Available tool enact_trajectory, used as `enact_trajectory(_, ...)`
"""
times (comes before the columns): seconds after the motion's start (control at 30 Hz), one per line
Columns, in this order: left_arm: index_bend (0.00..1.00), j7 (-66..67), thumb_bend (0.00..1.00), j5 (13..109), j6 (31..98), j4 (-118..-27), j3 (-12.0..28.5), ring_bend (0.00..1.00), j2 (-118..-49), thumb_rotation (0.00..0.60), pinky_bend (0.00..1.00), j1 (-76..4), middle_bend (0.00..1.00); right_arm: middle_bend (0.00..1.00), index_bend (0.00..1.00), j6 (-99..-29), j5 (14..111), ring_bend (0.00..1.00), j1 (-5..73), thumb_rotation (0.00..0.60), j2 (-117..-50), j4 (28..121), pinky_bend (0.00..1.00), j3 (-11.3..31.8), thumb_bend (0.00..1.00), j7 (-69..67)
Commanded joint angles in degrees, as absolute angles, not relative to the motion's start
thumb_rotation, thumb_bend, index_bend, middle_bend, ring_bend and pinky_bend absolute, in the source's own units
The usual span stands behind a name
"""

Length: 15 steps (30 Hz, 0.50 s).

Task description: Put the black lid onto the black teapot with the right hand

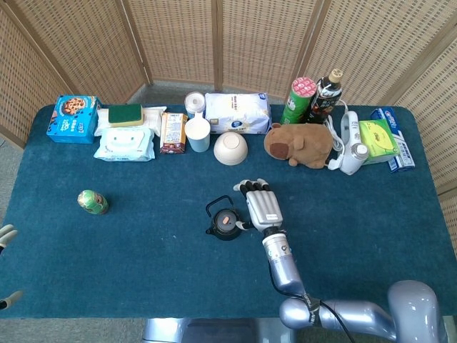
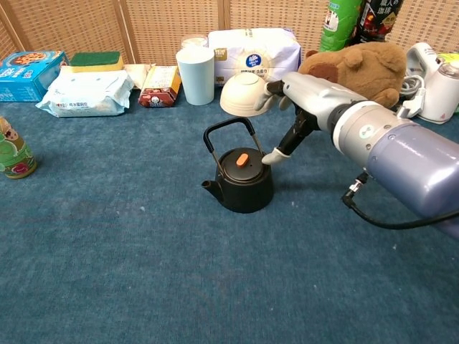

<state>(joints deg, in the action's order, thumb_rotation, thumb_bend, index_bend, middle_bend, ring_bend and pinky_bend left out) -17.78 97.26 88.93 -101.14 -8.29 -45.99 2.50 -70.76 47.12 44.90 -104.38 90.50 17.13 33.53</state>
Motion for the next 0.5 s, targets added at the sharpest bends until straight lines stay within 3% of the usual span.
enact_trajectory(0.03,0.00,-17.64,0.08,97.31,88.80,-101.20,-8.33,0.00,-46.01,0.600,0.10,2.47,0.00,0.22,0.24,-70.97,47.49,0.21,44.89,0.600,-104.30,90.80,0.11,17.40,0.14,33.65)
enact_trajectory(0.5,0.00,-17.54,0.08,96.98,88.52,-101.32,-8.20,0.00,-46.03,0.600,0.10,2.36,0.00,0.22,0.24,-70.15,46.62,0.21,46.25,0.600,-106.62,87.15,0.11,19.98,0.14,33.50)
